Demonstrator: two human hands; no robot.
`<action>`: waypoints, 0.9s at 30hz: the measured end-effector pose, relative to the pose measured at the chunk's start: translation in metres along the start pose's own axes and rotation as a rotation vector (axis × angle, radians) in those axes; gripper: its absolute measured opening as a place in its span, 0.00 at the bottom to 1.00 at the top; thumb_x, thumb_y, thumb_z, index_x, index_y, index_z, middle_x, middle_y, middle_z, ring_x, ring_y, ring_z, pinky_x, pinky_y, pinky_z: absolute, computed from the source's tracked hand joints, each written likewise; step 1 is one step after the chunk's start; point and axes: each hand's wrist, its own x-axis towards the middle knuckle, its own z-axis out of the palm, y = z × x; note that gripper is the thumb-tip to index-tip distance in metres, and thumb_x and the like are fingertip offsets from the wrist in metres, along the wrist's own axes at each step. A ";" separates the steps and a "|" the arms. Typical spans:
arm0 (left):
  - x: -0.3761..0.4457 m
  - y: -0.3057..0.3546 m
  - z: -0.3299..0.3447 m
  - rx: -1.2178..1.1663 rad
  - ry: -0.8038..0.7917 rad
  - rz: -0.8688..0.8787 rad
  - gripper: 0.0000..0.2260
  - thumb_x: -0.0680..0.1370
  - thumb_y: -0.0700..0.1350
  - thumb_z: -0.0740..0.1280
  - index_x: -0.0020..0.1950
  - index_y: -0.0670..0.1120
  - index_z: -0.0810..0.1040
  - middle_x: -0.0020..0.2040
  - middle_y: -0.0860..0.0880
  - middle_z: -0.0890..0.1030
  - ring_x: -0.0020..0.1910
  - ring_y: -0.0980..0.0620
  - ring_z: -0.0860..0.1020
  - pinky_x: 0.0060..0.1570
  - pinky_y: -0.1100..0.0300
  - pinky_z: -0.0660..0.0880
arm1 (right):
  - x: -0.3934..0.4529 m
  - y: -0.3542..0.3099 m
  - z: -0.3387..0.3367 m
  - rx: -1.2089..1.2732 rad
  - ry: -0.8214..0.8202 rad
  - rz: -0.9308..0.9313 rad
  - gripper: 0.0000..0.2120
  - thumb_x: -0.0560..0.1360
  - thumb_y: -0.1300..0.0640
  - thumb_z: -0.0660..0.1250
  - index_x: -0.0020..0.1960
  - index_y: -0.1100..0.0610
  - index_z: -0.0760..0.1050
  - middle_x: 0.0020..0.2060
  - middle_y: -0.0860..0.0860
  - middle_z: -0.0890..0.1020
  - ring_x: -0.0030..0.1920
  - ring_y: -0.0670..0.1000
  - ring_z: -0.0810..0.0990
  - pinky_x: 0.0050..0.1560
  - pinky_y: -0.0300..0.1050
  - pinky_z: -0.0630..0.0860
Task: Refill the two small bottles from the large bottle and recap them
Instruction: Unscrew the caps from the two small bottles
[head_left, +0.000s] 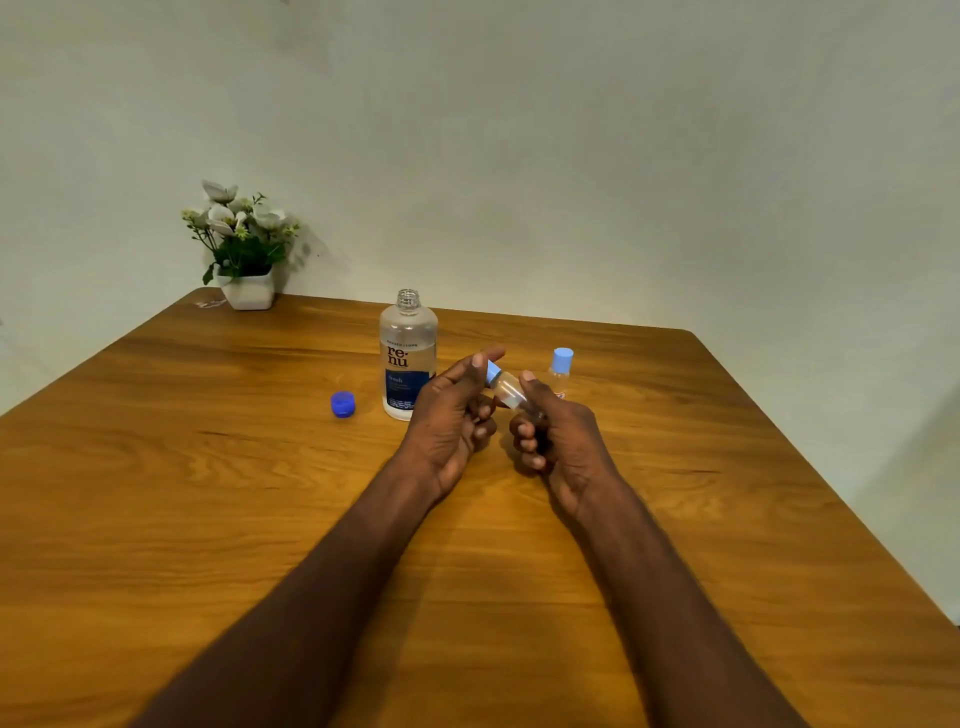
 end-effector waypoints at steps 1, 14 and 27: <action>0.001 0.000 -0.001 -0.040 -0.043 -0.006 0.18 0.78 0.53 0.71 0.65 0.49 0.84 0.37 0.50 0.75 0.30 0.57 0.67 0.27 0.64 0.66 | 0.001 0.000 0.000 0.016 -0.005 0.002 0.18 0.80 0.46 0.71 0.55 0.62 0.80 0.28 0.50 0.73 0.25 0.46 0.67 0.24 0.37 0.60; 0.004 -0.003 0.005 -0.144 0.115 -0.023 0.08 0.83 0.43 0.67 0.57 0.40 0.82 0.39 0.45 0.80 0.31 0.56 0.75 0.36 0.60 0.83 | 0.005 0.006 0.002 -0.082 -0.038 -0.068 0.15 0.81 0.48 0.70 0.44 0.59 0.81 0.28 0.50 0.72 0.27 0.46 0.67 0.26 0.40 0.62; 0.000 -0.001 0.010 -0.296 0.087 -0.065 0.29 0.81 0.59 0.64 0.66 0.34 0.76 0.55 0.38 0.85 0.48 0.47 0.79 0.45 0.55 0.85 | 0.002 0.002 0.006 -0.036 0.032 -0.056 0.18 0.81 0.45 0.68 0.49 0.61 0.80 0.28 0.49 0.71 0.27 0.45 0.66 0.25 0.39 0.62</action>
